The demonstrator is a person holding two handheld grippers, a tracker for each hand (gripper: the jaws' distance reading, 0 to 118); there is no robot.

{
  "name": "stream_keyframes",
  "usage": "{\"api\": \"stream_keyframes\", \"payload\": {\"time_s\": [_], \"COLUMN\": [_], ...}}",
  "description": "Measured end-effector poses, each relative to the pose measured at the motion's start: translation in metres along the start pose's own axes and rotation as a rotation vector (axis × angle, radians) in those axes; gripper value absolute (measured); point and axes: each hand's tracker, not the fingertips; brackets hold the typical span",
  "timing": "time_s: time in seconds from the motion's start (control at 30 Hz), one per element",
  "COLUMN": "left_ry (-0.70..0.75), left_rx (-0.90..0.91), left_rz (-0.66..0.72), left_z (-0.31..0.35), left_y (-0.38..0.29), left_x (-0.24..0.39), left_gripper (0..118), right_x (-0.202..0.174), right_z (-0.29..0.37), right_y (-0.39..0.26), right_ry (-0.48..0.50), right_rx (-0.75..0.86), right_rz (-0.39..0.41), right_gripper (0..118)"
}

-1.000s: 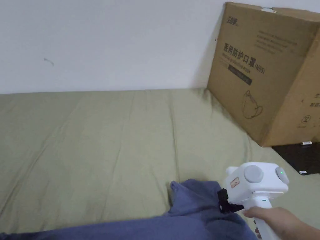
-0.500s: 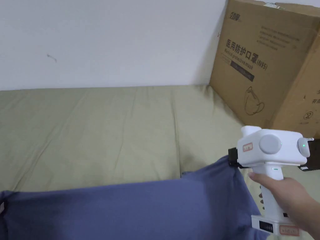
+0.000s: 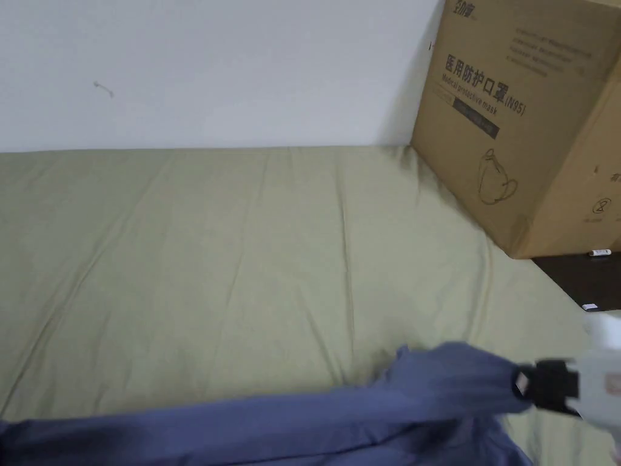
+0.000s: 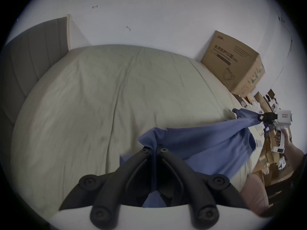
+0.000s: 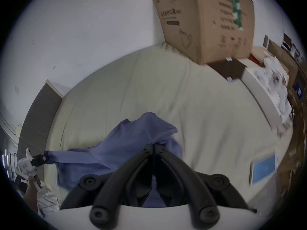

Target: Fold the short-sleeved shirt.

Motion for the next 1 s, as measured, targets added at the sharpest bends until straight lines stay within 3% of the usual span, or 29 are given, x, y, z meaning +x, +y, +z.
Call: {"api": "stream_keyframes", "payload": {"time_s": [0.13,0.27,0.33,0.37,0.4,0.43,0.47,0.5,0.53,0.67,0.8,0.9,1.0], "left_ry": [-0.019,0.007,0.047,0.039,0.029,0.026,0.018,0.026,0.04,0.011,0.039,0.137,0.199], "left_rx": [-0.094,-0.182,-0.195,-0.185,-0.173,-0.162,-0.156,-0.149,-0.143,0.037,0.4,0.718,0.92], "left_rz": [0.018,-0.019,-0.05,-0.042,-0.033,-0.016,0.0,0.0,-0.006,-0.007,-0.046,-0.09,-0.142], "left_z": [0.014,-0.004,-0.013,-0.015,-0.014,-0.012,-0.009,-0.003,0.002,0.056,0.134,0.179,0.198], "left_y": [-0.053,-0.087,-0.093,-0.094,-0.092,-0.089,-0.085,-0.081,-0.077,-0.045,-0.021,-0.033,-0.058], "left_x": [-0.004,-0.01,-0.01,-0.01,-0.01,-0.01,-0.009,-0.005,-0.002,0.012,0.063,0.101,0.13], "left_gripper": [4,5,11,18,23,32,57,89,114,113,113,113,103], "right_x": [0.022,0.045,0.048,0.047,0.045,0.043,0.038,0.031,0.023,-0.019,-0.073,-0.107,-0.12], "right_z": [0.01,-0.031,-0.041,-0.041,-0.04,-0.038,-0.035,-0.03,-0.021,0.052,0.148,0.174,0.177], "right_y": [-0.07,-0.102,-0.105,-0.103,-0.101,-0.098,-0.093,-0.087,-0.083,-0.052,-0.048,-0.071,-0.098], "right_ry": [-0.024,-0.061,-0.061,-0.059,-0.062,-0.056,-0.048,-0.1,-0.132,0.015,0.22,0.102,0.119], "right_rx": [-0.099,-0.184,-0.18,-0.167,-0.153,-0.152,-0.148,-0.15,-0.135,0.109,0.608,0.89,0.922], "right_rz": [0.039,-0.013,-0.042,-0.049,-0.051,-0.05,-0.045,-0.021,0.005,0.053,0.065,0.1,0.139], "right_gripper": [3,3,3,6,19,41,72,91,93,93,93,93,92]}}
